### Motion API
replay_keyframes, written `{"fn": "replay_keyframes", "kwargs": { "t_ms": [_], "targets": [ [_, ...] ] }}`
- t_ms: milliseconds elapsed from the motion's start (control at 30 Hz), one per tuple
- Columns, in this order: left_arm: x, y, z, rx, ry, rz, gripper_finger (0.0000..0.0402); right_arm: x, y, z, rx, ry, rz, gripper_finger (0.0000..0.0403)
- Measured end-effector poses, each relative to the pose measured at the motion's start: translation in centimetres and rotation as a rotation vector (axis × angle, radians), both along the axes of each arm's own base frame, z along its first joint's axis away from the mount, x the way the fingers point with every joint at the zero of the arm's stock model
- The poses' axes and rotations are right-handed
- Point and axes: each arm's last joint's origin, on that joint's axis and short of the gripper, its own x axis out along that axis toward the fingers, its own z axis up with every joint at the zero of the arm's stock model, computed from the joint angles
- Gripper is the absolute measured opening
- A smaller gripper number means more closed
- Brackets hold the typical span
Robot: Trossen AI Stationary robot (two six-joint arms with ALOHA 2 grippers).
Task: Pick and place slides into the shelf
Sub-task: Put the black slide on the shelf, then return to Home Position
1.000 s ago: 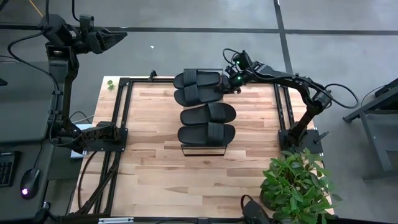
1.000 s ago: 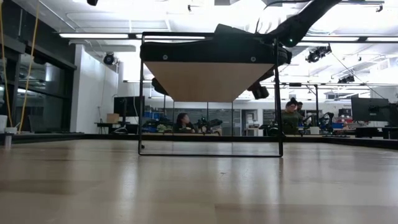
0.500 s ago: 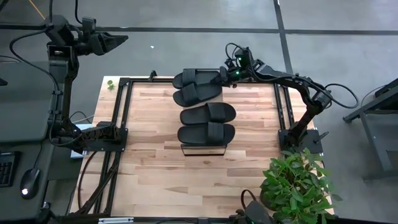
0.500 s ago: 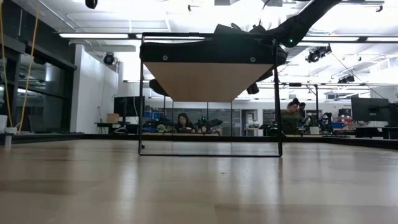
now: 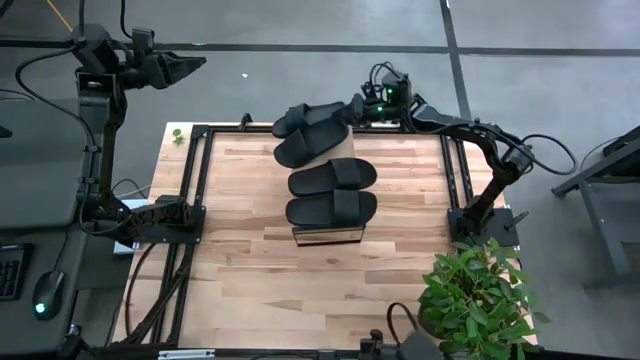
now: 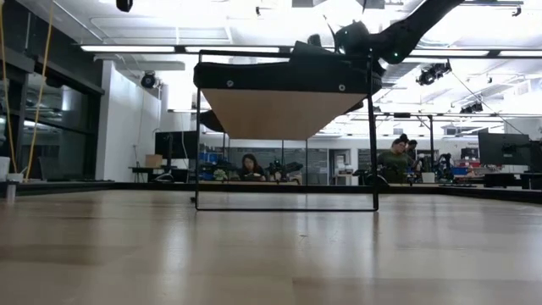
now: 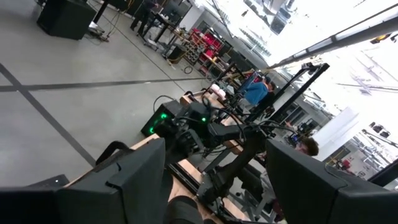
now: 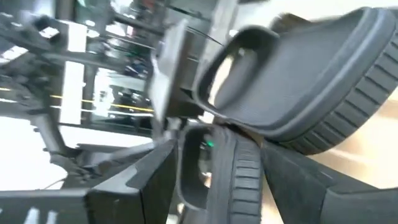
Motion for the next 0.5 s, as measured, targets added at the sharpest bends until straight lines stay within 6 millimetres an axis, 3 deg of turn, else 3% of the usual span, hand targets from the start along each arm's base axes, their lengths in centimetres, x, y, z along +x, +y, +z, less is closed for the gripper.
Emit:
{"fn": "replay_keyframes", "kwargs": {
  "t_ms": [267,500],
  "targets": [
    [0.0,0.0,0.0,0.000,0.000,0.001,0.0262,0.3,-0.3,2.4,-0.046,-0.195,-0.051,0.0220],
    [0.0,-0.4,0.2,0.023,0.006,0.004,0.0262,0.9,0.7,4.1,-0.105,-0.332,-0.041,0.0220]
  ]
}}
